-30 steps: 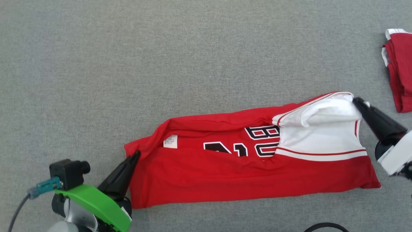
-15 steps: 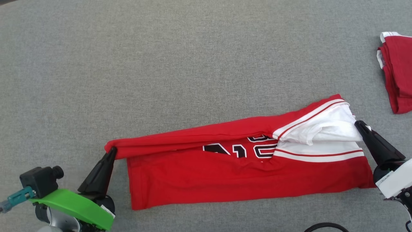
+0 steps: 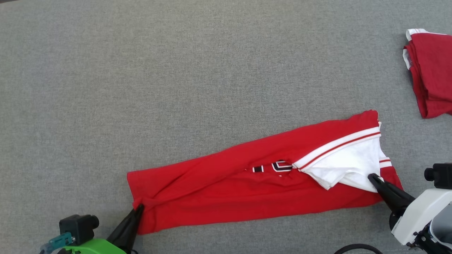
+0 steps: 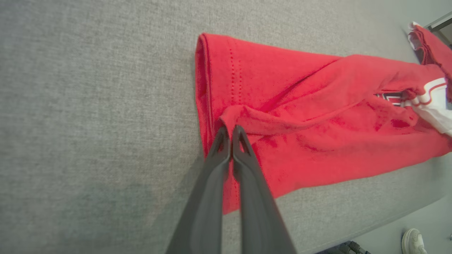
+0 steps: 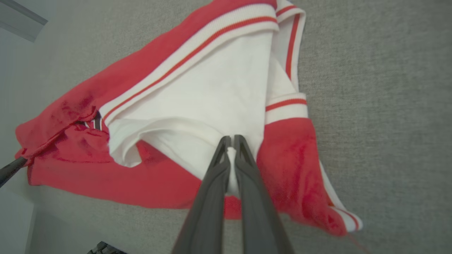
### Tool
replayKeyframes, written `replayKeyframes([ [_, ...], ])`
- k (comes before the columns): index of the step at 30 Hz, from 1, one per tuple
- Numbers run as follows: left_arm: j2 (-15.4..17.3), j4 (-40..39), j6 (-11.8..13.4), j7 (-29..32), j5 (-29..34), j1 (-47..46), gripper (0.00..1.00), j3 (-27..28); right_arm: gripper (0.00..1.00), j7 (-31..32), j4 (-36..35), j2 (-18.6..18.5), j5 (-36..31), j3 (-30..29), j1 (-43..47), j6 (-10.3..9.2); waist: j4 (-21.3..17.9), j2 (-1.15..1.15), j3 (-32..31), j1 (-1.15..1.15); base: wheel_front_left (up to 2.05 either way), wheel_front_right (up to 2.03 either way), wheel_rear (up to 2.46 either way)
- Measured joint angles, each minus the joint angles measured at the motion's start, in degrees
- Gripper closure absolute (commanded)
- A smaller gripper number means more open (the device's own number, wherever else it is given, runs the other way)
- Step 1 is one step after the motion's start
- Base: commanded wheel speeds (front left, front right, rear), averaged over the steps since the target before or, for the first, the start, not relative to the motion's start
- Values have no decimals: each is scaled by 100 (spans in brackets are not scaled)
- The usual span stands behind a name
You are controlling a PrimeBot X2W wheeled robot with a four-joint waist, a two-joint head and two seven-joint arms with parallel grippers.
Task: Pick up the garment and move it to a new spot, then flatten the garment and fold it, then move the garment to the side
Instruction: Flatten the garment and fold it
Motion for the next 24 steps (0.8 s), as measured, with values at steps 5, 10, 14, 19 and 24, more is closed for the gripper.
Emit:
replayKeyframes([
  [5,18,571,337,-215,348,20,0,-35,0,-59,187,-102,-213,-2,-74,1,-38,0,-62,0,0,0,0],
  [10,-70,689,1198,-1010,680,283,0,728,0,203,-236,-326,-2,-744,-147,1,-95,0,-209,0,0,0,0],
  [14,-305,123,1608,-1080,1365,357,0,1505,0,625,-186,-303,-73,-913,-463,0,-113,-1,-245,0,0,0,0],
  [19,-924,-324,1436,-1089,2238,431,0,1991,0,1054,479,70,-392,-586,-927,1,3,-1,-188,0,0,0,0],
  [24,-1394,-274,1080,-1089,2696,437,0,2210,0,1136,1226,201,-864,-264,-1228,2,163,-1,-88,0,0,0,0],
])
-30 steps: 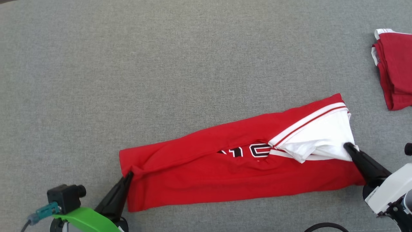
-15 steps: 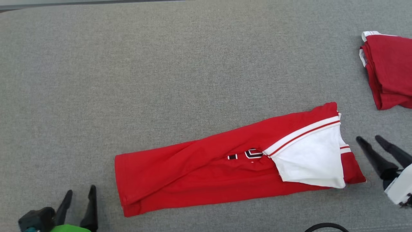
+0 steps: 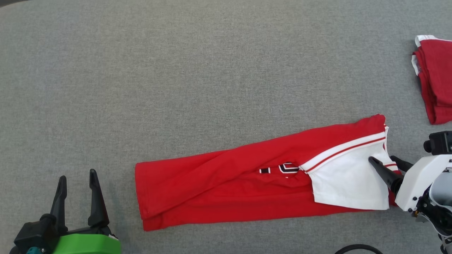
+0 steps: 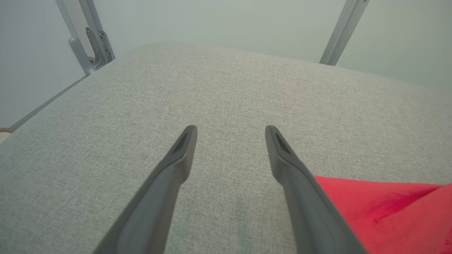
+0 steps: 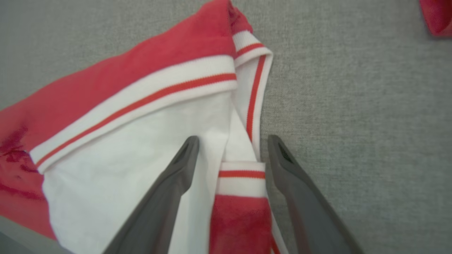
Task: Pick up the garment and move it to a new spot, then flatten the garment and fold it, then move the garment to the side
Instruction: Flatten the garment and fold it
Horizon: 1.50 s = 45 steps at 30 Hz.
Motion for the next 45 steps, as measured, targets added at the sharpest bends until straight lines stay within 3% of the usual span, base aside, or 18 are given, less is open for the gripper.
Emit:
replayKeyframes([
  [8,-513,210,-565,0,344,-35,0,379,0,-83,697,24,56,234,-354,7,172,-1,108,0,0,0,0],
  [9,-558,249,-646,0,375,-45,0,401,89,-58,730,31,209,287,-419,1,176,-1,106,0,0,0,0],
  [10,-604,294,-708,0,406,-62,0,425,100,-44,748,42,412,325,-480,-22,175,-1,100,0,0,0,0],
  [16,-786,542,-1177,0,775,-162,0,593,100,69,800,-64,1271,432,-703,-1,146,2,-16,0,0,0,0],
  [22,-967,822,-1462,-1,1301,14,0,687,100,74,987,-842,1664,-293,-731,1,87,1,-312,0,0,0,0],
  [27,-1137,884,-1596,0,1455,267,0,705,100,121,1013,-1450,1477,-948,-448,0,60,1,-654,0,0,0,0],
  [31,-1215,879,-1639,0,1467,403,0,714,100,258,456,-1613,1301,-969,-210,-2,54,1,-866,0,0,0,0],
  [35,-1229,914,-1619,-1,1538,553,0,692,100,656,-836,-1268,1157,-454,-50,-2,11,1,-1078,0,0,0,0],
  [39,-1244,944,-1619,0,1575,523,0,541,100,999,-1670,-248,939,213,-29,-2,-85,1,-1084,0,0,0,0],
  [42,-1243,1032,-1619,-1,1638,392,0,439,100,1026,-1730,598,374,823,-86,-2,-134,1,-963,0,0,0,0],
  [45,-1247,1152,-1619,-1,1701,199,0,379,100,794,-1295,1405,-151,1241,-172,-2,-151,1,-803,0,0,0,0],
])
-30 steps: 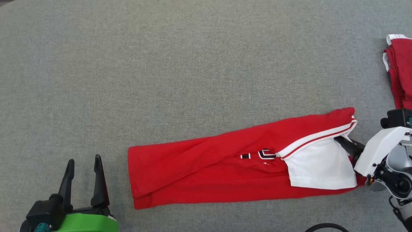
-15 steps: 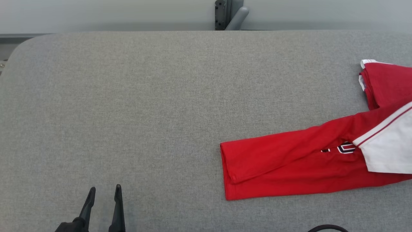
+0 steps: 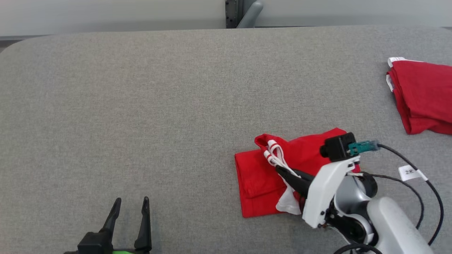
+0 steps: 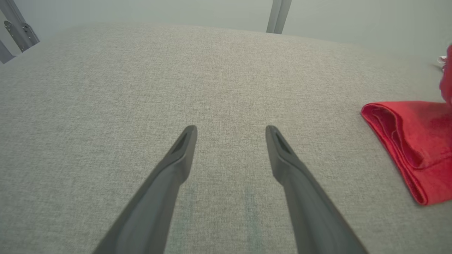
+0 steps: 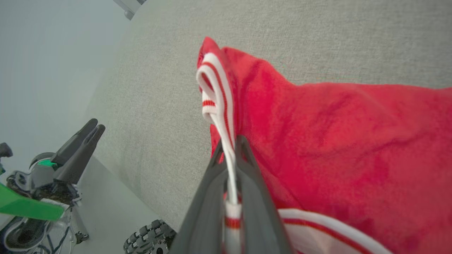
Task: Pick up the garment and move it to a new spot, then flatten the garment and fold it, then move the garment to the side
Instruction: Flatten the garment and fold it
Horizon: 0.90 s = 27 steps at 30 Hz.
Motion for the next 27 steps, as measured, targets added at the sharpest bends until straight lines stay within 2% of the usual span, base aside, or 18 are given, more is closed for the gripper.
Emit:
replayKeyframes([
  [3,0,114,-23,0,34,-162,0,-32,100,-374,583,452,-543,202,-155,0,26,0,124,0,0,0,0],
  [5,0,163,-33,0,56,-238,0,-59,100,-593,924,627,-717,301,-229,0,77,0,166,0,0,0,0],
  [12,1,259,-76,0,77,-286,0,-33,100,-1215,1641,851,-932,411,-562,0,206,0,208,0,0,0,0],
  [13,1,266,-76,0,76,-284,0,-31,73,-1302,1700,864,-979,423,-605,0,205,0,207,0,0,0,0],
  [14,1,270,-76,0,74,-282,0,-31,15,-1374,1740,866,-1012,475,-650,0,204,0,203,0,0,0,0],
  [15,1,279,-77,0,63,-277,0,-30,0,-1438,1772,873,-1013,504,-680,0,202,0,196,0,0,0,0],
  [18,0,288,-77,0,35,-252,0,-20,0,-1717,1694,904,-1011,491,-689,0,184,0,170,0,0,0,0],
  [22,-2,259,-66,0,14,-132,0,48,0,-2269,966,909,-889,115,-467,0,164,0,89,0,0,0,0],
  [25,-2,108,-18,0,-29,78,0,175,0,-2759,289,896,-991,-363,40,1,115,-1,-17,0,0,0,0],
  [27,1,-36,3,0,-46,187,0,245,0,-3182,-38,686,-1367,-747,381,1,68,0,-97,0,0,0,0],
])
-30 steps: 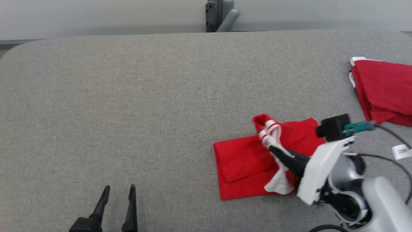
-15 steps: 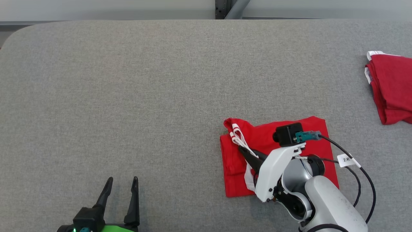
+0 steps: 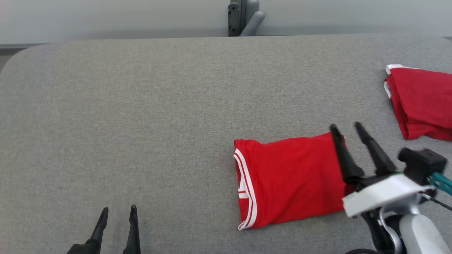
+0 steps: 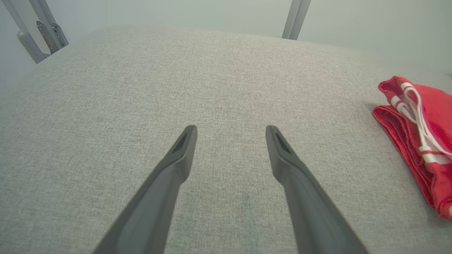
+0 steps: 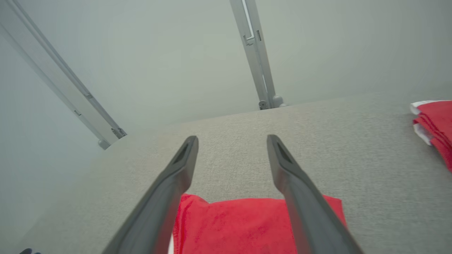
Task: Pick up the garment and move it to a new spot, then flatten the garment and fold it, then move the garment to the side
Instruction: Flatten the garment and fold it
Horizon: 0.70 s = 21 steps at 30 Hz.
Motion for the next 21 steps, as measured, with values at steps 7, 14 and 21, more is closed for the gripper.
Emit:
replayKeyframes([
  [7,0,-436,23,-9,9,122,0,166,0,-1720,486,-265,-1642,-1456,1340,2,-215,0,-303,0,0,0,0],
  [14,0,-464,-19,-8,16,181,0,237,0,-1841,964,-270,-2111,-2009,1734,4,-290,-1,-539,0,0,0,0],
  [21,-1,-469,-56,-8,81,243,0,281,0,-1842,940,-42,-2388,-2286,1913,4,-184,-1,-660,0,0,0,0],
])
